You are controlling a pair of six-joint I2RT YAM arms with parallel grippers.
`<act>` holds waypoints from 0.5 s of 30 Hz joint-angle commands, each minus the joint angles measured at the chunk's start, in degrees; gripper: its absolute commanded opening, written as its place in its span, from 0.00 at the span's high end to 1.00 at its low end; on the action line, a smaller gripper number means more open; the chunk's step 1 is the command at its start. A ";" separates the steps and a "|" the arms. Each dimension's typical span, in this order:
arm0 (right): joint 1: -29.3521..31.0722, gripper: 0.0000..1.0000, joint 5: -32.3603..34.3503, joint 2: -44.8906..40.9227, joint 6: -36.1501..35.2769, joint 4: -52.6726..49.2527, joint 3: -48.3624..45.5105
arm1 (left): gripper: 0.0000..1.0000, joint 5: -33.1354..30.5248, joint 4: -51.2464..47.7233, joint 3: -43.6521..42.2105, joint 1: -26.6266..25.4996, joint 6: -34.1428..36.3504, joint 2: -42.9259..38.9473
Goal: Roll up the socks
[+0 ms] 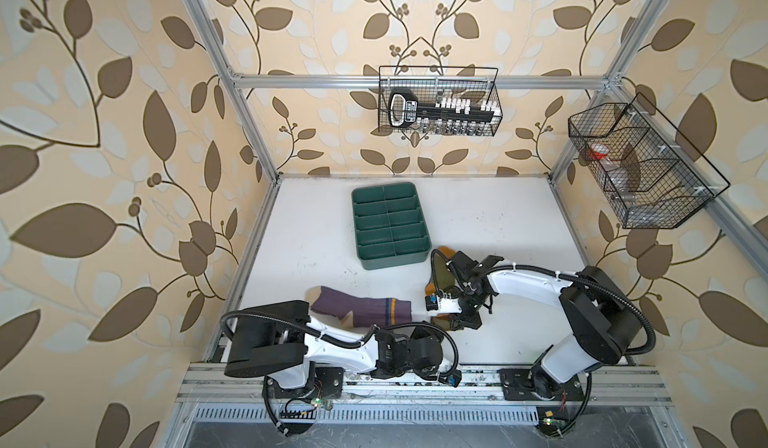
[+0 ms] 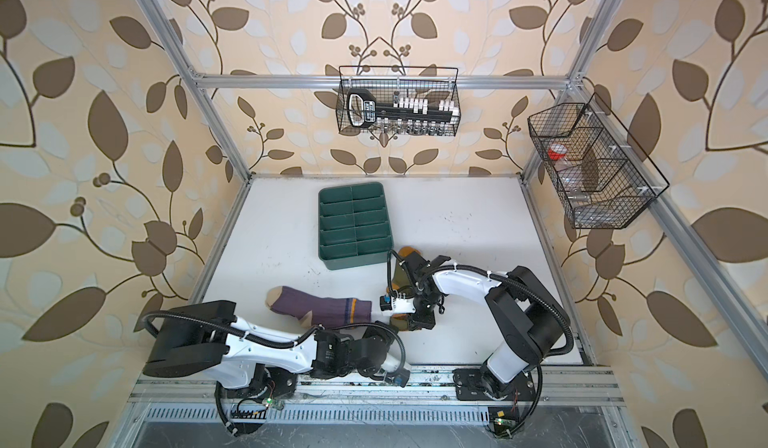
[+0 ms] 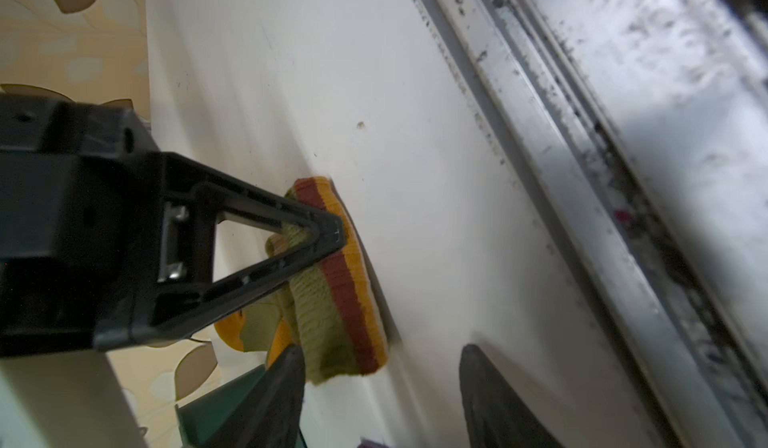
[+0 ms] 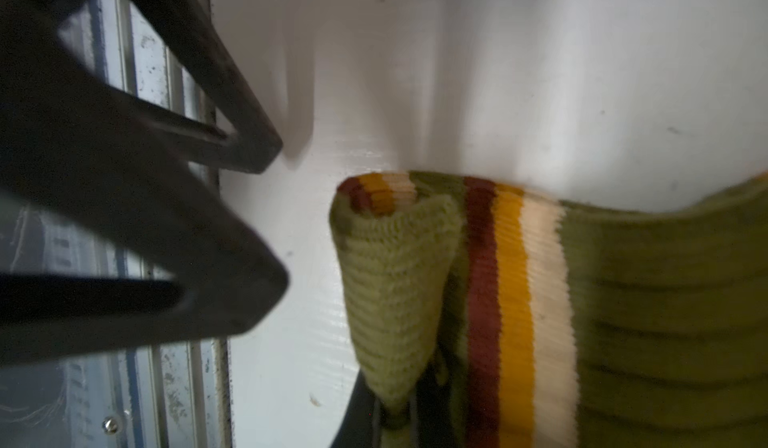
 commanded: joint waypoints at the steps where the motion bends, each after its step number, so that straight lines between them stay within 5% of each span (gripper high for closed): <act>1: 0.40 1.00 3.35 3.81 -1.62 2.07 -3.92 | 0.41 -1.78 8.58 1.79 -0.36 -2.60 3.30; 15: 0.19 1.00 2.15 0.18 -1.96 2.05 -5.03 | 0.65 -0.10 9.99 1.84 4.55 -9.23 10.69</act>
